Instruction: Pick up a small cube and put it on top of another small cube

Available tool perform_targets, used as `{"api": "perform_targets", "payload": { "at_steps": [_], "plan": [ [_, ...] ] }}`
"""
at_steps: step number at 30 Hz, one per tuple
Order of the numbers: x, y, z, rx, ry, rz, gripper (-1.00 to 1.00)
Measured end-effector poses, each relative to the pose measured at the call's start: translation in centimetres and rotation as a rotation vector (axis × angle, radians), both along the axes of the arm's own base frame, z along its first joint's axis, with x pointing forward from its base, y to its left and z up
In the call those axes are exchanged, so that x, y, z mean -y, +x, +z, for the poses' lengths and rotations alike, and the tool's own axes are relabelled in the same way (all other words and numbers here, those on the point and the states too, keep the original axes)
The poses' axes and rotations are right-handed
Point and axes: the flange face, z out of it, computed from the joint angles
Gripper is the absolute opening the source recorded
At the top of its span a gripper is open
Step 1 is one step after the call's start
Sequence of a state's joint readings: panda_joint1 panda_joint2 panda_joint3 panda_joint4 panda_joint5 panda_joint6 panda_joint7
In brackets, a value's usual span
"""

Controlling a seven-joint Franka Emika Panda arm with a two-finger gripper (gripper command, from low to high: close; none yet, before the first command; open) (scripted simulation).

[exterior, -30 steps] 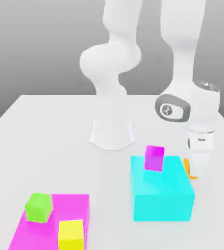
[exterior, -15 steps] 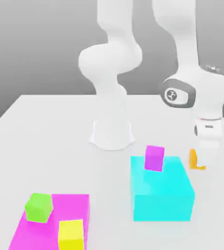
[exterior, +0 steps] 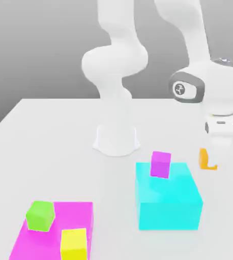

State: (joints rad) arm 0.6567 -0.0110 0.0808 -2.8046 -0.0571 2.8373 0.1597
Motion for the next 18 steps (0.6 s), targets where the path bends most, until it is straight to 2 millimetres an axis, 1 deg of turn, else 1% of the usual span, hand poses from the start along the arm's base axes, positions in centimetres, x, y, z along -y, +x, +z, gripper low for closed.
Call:
{"api": "perform_targets", "payload": {
  "at_steps": [5,9,13,18],
  "plan": [
    [3.4,7.0,1.8,0.018,-0.018,-0.003,-1.00],
    [6.1,11.6,3.4,0.025,-0.029,0.022,-1.00],
    [10.3,16.2,5.0,0.027,-0.036,0.032,-1.00],
    [16.1,20.8,7.1,0.027,-0.036,0.054,-1.00]
  ]
}}
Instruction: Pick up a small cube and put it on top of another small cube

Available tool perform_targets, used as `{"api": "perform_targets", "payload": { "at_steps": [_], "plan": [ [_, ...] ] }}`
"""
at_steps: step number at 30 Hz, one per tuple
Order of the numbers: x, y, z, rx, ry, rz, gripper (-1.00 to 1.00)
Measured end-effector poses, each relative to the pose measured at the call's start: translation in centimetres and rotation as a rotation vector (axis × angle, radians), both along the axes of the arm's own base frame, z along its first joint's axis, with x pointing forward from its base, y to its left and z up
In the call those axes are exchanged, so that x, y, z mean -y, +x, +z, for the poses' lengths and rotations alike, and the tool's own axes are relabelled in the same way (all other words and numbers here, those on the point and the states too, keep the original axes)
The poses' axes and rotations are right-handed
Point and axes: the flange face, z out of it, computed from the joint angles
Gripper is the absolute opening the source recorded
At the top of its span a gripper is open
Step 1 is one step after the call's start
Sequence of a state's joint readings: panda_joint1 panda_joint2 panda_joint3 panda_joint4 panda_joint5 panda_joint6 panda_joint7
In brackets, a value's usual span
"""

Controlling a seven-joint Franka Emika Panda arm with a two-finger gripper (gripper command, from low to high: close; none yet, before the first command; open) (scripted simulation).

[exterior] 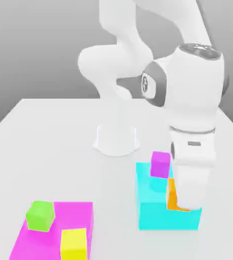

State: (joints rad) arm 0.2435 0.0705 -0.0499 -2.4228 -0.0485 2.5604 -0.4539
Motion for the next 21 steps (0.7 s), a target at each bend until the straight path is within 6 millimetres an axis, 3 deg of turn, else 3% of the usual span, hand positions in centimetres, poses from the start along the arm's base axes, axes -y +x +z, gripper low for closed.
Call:
{"api": "perform_targets", "payload": {
  "at_steps": [5,10,12,15,16,21],
  "plan": [
    [6.8,3.4,1.9,-0.006,0.006,0.025,-1.00],
    [14.4,5.2,3.1,-0.022,0.016,0.047,-1.00],
    [17.2,4.3,1.6,-0.059,0.016,0.027,-1.00],
    [17.8,4.1,-2.4,-0.071,0.016,0.024,-1.00],
    [17.9,4.0,-3.8,-0.073,0.016,0.023,1.00],
    [17.9,4.0,-3.8,-0.073,0.016,0.023,1.00]
  ]
}}
